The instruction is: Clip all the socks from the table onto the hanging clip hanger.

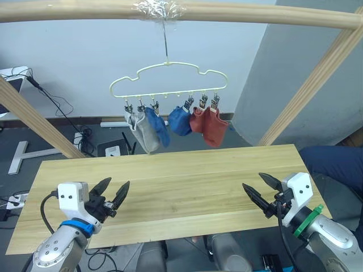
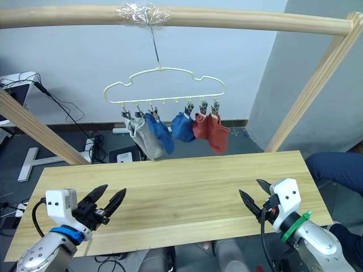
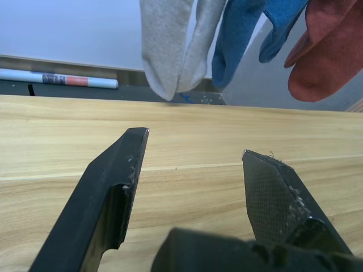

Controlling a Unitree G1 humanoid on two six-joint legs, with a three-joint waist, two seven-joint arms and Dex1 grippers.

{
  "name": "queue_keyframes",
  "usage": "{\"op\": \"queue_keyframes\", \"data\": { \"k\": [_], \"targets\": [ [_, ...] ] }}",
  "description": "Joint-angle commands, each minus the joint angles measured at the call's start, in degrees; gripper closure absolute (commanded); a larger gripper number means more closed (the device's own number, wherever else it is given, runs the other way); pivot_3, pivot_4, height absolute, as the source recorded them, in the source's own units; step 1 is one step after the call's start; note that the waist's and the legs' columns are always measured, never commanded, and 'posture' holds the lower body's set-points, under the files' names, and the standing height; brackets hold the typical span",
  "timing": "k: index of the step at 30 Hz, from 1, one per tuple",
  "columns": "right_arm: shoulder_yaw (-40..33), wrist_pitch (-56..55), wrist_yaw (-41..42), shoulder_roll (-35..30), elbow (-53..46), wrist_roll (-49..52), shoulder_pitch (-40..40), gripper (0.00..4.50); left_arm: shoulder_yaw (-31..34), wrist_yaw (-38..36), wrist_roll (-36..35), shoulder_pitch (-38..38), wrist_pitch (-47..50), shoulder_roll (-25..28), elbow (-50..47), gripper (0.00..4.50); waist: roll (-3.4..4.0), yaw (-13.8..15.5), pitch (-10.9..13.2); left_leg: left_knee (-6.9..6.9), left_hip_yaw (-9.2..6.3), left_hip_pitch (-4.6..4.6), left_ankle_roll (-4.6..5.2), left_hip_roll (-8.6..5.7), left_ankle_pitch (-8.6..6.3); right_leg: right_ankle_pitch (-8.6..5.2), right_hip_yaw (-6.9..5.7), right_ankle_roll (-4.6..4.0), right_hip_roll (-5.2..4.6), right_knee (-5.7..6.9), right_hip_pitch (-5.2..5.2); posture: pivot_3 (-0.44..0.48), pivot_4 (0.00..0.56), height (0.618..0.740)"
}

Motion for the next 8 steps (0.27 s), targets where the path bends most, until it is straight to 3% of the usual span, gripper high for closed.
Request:
{"op": "queue_keyframes", "data": {
  "k": [1, 8],
  "targets": [
    [-0.4, -1.4, 0.6, -1.0, 0.1, 0.6, -0.8, 1.12, 1.3, 0.8, 0.6, -0.4, -1.3, 0.4, -1.3, 1.47, 0.02, 0.2, -0.4, 0.0, 0.0, 0.0, 0.0, 0.0, 0.0, 0.0, 0.0, 0.0, 0.0, 0.0, 0.0, -0.143, 0.178, 0.74],
    [-0.2, -1.4, 0.3, -1.1, 0.6, 0.8, -1.3, 1.12, 0.5, 0.0, 1.4, -0.8, -4.0, 0.2, -1.1, 1.47, -0.01, 0.5, -1.1, 0.02, 0.01, 0.01, 0.0, 0.0, 0.0, 0.0, 0.0, 0.0, 0.01, 0.0, 0.04, -0.145, 0.176, 0.74]
  ]
}}
